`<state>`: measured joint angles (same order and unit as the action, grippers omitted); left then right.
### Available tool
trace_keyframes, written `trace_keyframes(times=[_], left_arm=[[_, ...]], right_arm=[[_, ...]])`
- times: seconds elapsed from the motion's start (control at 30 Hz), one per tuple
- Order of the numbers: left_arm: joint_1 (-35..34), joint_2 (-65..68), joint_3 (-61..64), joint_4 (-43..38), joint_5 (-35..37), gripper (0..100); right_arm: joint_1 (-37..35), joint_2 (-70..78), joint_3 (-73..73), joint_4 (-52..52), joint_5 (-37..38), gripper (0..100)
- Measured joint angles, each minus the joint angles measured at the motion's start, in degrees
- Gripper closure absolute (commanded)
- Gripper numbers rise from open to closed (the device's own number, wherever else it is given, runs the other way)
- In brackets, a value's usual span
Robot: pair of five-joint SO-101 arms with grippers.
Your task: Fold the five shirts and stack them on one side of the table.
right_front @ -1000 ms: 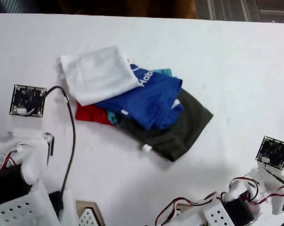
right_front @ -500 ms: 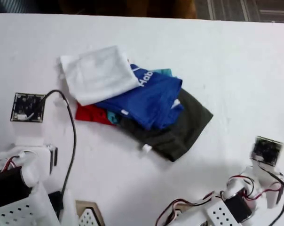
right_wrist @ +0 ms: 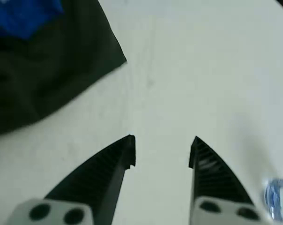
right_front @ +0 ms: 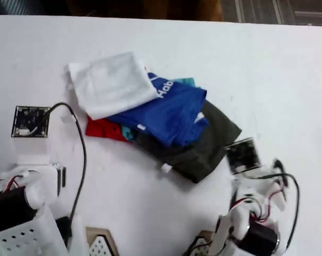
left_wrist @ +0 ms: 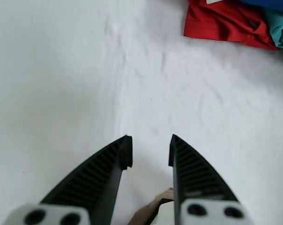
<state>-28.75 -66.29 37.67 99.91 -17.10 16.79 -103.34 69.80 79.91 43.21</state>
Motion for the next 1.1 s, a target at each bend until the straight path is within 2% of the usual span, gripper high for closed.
trace_keyframes(times=[0.07,0.13,0.27,0.43,0.6,0.77,0.93,1.1], left_arm=[[0.09,0.00,0.00,-2.29,0.00,84],[0.09,0.00,0.18,-6.42,-0.62,84],[0.09,3.08,0.26,-15.38,-1.32,78],[2.81,17.85,-4.40,-17.32,-1.32,78],[7.56,34.90,-20.31,-12.75,-1.32,78],[18.81,48.88,-38.51,-4.22,0.44,77],[24.44,62.51,-49.76,-2.81,3.08,78],[26.81,75.43,-56.44,-2.81,5.98,78]], right_arm=[[-5.01,0.00,-1.85,-0.70,-1.14,79.9],[-7.03,0.00,-3.78,-2.99,-1.58,79.8],[-7.30,0.09,-8.62,-8.62,-1.58,79.8],[-6.51,7.03,-18.37,-11.52,-2.37,79.8],[-4.04,25.05,-37.54,-6.15,-13.71,79.8],[-11.87,48.70,-62.33,10.37,-25.32,79.9],[-19.87,64.35,-78.95,16.97,-27.60,80.0],[-21.45,68.66,-81.76,17.23,-27.78,80.0]])
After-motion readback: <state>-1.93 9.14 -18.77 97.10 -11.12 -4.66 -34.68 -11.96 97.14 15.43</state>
